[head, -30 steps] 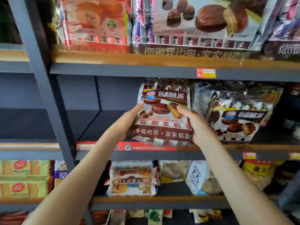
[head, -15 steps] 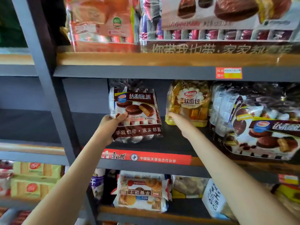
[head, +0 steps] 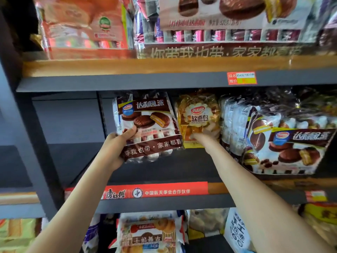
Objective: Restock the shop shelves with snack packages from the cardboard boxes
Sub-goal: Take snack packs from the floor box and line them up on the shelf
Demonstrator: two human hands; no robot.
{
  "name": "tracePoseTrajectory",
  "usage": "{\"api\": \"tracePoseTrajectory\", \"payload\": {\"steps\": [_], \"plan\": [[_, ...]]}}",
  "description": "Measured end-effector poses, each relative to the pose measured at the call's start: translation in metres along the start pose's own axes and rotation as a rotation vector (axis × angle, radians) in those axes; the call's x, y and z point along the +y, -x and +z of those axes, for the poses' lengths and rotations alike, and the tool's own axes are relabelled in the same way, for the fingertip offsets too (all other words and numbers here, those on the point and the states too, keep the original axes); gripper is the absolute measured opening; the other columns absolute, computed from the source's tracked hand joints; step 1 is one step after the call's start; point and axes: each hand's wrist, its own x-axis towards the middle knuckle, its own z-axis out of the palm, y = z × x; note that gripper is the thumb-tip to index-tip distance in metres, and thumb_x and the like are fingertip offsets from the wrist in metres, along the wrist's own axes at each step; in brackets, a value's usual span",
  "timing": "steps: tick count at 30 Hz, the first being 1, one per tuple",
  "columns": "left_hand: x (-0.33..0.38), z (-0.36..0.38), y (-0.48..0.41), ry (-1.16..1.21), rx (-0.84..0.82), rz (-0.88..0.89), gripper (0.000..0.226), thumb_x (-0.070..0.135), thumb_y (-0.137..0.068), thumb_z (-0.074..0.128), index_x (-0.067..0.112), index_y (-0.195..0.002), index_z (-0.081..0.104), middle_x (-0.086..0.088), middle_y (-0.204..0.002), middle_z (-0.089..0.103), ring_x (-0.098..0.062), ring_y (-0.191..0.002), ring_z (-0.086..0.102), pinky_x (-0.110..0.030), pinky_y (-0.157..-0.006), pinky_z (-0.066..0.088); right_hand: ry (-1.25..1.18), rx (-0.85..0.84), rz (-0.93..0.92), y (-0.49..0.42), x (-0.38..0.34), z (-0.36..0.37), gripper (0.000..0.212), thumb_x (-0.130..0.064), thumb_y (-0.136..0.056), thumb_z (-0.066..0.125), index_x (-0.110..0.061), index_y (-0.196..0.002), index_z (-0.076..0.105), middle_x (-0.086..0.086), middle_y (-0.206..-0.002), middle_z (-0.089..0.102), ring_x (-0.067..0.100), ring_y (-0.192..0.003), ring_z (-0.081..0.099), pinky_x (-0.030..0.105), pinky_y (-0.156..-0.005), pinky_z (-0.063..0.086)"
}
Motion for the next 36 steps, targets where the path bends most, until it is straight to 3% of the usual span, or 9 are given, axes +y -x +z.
{"api": "tracePoseTrajectory", "payload": {"steps": [3, 8, 11, 15, 19, 22, 27, 34, 36], "plan": [[0.0, -0.005, -0.001, 0.055, -0.01, -0.002, 0.037, 0.022, -0.087, 0.067, 0.002, -0.116, 0.058, -0.014, -0.1, 0.074, -0.028, -0.084, 0.073, -0.039, -0.064, 0.059, -0.051, -0.234, -0.119, 0.003, 0.002, -0.002, 0.079, -0.012, -0.083, 0.069, -0.016, -0.144, 0.019, 0.008, -0.145, 0.033, 0.027, -0.129, 0.039, 0.036, -0.101, 0.039], [0.01, -0.017, 0.002, 0.044, 0.015, 0.027, 0.043, 0.024, -0.085, 0.068, 0.001, -0.119, 0.057, -0.015, -0.1, 0.073, -0.027, -0.084, 0.073, -0.039, -0.067, 0.058, 0.123, -0.539, -0.32, 0.028, -0.01, 0.019, 0.086, -0.018, -0.081, 0.072, -0.025, -0.149, 0.019, 0.0, -0.152, 0.029, 0.02, -0.135, 0.034, 0.035, -0.108, 0.033], [0.01, -0.018, 0.005, 0.016, 0.039, 0.027, 0.044, 0.022, -0.085, 0.069, -0.001, -0.12, 0.054, -0.016, -0.098, 0.073, -0.026, -0.076, 0.073, -0.036, -0.057, 0.059, 0.033, -0.456, -0.384, 0.041, -0.02, 0.02, 0.043, -0.028, -0.096, 0.054, -0.02, -0.136, 0.04, -0.005, -0.133, 0.048, 0.015, -0.12, 0.045, 0.029, -0.095, 0.037], [0.0, -0.004, 0.007, -0.035, 0.032, 0.008, 0.046, 0.02, -0.083, 0.072, 0.003, -0.12, 0.049, -0.017, -0.103, 0.071, -0.027, -0.078, 0.073, -0.039, -0.06, 0.059, -0.5, -0.373, -0.323, 0.05, -0.025, -0.006, 0.024, -0.033, -0.1, 0.045, -0.024, -0.122, 0.047, -0.009, -0.113, 0.056, 0.02, -0.122, 0.05, 0.032, -0.094, 0.042], [-0.009, 0.034, 0.006, -0.067, -0.059, 0.007, 0.051, 0.018, -0.085, 0.07, 0.009, -0.124, 0.039, -0.012, -0.111, 0.067, -0.024, -0.086, 0.071, -0.039, -0.064, 0.059, -0.238, -0.526, -0.532, 0.061, -0.014, -0.03, 0.094, -0.04, -0.079, 0.073, -0.038, -0.147, 0.008, -0.008, -0.151, 0.019, 0.013, -0.139, 0.024, 0.037, -0.112, 0.026], [-0.016, 0.062, -0.004, -0.224, -0.218, 0.085, 0.055, 0.021, -0.091, 0.064, 0.015, -0.133, 0.029, -0.007, -0.122, 0.061, -0.016, -0.096, 0.067, -0.031, -0.072, 0.059, 0.081, -0.231, -0.579, 0.056, -0.004, -0.037, 0.129, -0.034, -0.061, 0.088, -0.048, -0.143, -0.011, 0.002, -0.157, -0.013, 0.023, -0.147, 0.001, 0.05, -0.117, 0.018], [-0.025, 0.087, -0.038, -0.69, -0.46, 0.101, 0.077, 0.028, -0.089, 0.067, 0.015, -0.146, 0.018, -0.003, -0.138, 0.051, -0.019, -0.122, 0.053, -0.038, -0.107, 0.041, 0.214, 0.059, -0.558, 0.05, 0.016, -0.039, 0.132, -0.029, -0.066, 0.086, -0.036, -0.147, -0.018, 0.016, -0.155, -0.021, 0.038, -0.145, -0.006, 0.054, -0.114, 0.014], [-0.039, 0.122, -0.076, -1.282, -0.245, 0.299, 0.069, 0.052, -0.087, 0.059, 0.0, -0.128, 0.041, -0.008, -0.115, 0.058, -0.023, -0.103, 0.058, -0.031, -0.08, 0.047, 0.598, 0.221, -0.651, 0.05, 0.015, -0.015, 0.121, -0.032, -0.078, 0.076, -0.027, -0.148, -0.023, 0.015, -0.153, -0.029, 0.037, -0.143, -0.02, 0.052, -0.115, -0.002], [-0.039, 0.124, -0.081, -1.524, -0.224, 0.312, 0.08, 0.065, -0.085, 0.05, 0.0, -0.131, 0.044, -0.017, -0.131, 0.051, -0.029, -0.115, 0.054, -0.036, -0.089, 0.049, 0.756, 0.148, -0.731, 0.051, 0.012, -0.006, 0.125, -0.039, -0.077, 0.076, -0.028, -0.145, -0.029, 0.009, -0.15, -0.038, 0.034, -0.14, -0.029, 0.055, -0.113, -0.008]]}}
